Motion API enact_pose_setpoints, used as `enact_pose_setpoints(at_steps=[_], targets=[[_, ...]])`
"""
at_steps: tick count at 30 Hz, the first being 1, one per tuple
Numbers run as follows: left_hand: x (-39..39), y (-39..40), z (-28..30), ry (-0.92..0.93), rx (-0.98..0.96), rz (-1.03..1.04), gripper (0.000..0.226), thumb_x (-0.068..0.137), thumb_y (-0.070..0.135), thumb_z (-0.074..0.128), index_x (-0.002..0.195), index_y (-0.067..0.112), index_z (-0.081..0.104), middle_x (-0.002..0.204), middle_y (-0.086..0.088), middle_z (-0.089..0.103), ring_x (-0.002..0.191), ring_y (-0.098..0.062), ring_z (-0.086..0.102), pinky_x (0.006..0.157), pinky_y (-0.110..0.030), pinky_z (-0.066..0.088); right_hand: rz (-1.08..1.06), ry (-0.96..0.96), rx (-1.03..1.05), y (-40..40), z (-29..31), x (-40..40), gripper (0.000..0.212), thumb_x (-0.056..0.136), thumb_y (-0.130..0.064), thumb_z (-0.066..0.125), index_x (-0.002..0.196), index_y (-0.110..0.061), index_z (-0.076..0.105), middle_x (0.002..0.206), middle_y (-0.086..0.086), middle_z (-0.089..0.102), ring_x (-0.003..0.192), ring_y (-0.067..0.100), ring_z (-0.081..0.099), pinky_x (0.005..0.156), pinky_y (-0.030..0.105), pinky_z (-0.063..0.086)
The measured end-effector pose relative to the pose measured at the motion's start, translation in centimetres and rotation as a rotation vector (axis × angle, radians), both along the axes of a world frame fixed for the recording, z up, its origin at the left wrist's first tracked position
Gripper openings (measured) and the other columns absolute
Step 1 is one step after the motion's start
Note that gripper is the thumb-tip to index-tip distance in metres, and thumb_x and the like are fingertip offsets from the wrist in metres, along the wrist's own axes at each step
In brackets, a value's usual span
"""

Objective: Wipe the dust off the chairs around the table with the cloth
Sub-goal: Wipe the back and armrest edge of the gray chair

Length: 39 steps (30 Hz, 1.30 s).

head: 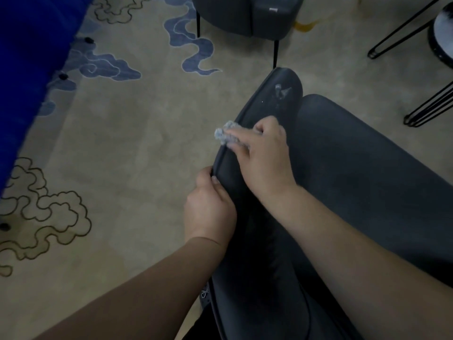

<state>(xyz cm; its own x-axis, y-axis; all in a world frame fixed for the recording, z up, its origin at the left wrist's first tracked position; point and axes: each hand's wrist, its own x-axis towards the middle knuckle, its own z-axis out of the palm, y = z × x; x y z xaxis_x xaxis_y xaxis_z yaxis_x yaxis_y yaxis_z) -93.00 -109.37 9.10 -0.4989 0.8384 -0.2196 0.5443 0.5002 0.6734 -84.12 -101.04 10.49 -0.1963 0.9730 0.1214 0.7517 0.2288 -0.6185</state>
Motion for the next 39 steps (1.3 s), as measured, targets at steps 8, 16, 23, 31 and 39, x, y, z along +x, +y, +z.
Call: enact_pose_setpoints(at_steps=[8, 16, 23, 31, 39], targets=[[-0.1, 0.0, -0.2, 0.008, 0.011, -0.02, 0.026, 0.099, 0.022, 0.036, 0.119, 0.019, 0.053, 0.088, -0.017, 0.067, 0.081, -0.041, 0.06, 0.062, -0.032, 0.032, 0.078, -0.074, -0.022, 1.2, 0.3, -2.3, 0.016, 0.089, -0.032, 0.062, 0.102, -0.033, 0.07, 0.095, -0.001, 0.035, 0.091, 0.021, 0.036, 0.078, 0.037, 0.039], [-0.2, -0.1, -0.4, 0.041, 0.014, -0.021, 0.029, 0.1, 0.024, 0.035, 0.122, 0.02, 0.052, 0.09, -0.017, 0.067, 0.081, -0.042, 0.06, 0.063, -0.032, 0.03, 0.007, 0.088, 0.041, -0.3, -0.2, 0.5, 0.028, 0.083, -0.025, 0.07, 0.11, -0.031, 0.072, 0.092, 0.004, 0.041, 0.088, 0.027, 0.044, 0.076, 0.046, 0.047], [0.0, 0.1, 0.3, 0.052, -0.051, -0.046, 0.035, 0.101, 0.025, 0.033, 0.134, 0.021, 0.045, 0.099, -0.019, 0.067, 0.087, -0.041, 0.06, 0.065, -0.031, 0.032, -0.041, 0.061, -0.025, 1.9, -0.3, -1.3, 0.025, 0.086, -0.029, 0.068, 0.11, -0.033, 0.071, 0.097, 0.002, 0.04, 0.095, 0.026, 0.043, 0.084, 0.04, 0.045], [0.5, 3.1, 1.1, 0.209, -0.131, -0.257, 0.053, 0.103, 0.038, 0.025, 0.151, 0.02, 0.017, 0.147, -0.007, 0.04, 0.108, -0.035, 0.058, 0.074, -0.033, 0.036, -0.411, 0.392, -0.156, 0.6, -1.9, 3.5, 0.03, 0.093, -0.025, 0.059, 0.121, -0.035, 0.064, 0.108, 0.0, 0.043, 0.102, 0.012, 0.05, 0.096, 0.016, 0.04], [0.8, 11.8, -0.1, 0.17, -0.113, -0.448, 0.05, 0.102, 0.045, 0.023, 0.149, 0.03, 0.019, 0.127, -0.011, 0.056, 0.103, -0.036, 0.058, 0.075, -0.036, 0.037, -0.559, 0.485, -0.102, 5.4, -3.8, 6.4, 0.031, 0.095, -0.026, 0.056, 0.124, -0.034, 0.062, 0.105, -0.004, 0.041, 0.084, -0.016, 0.048, 0.074, -0.007, 0.031]])
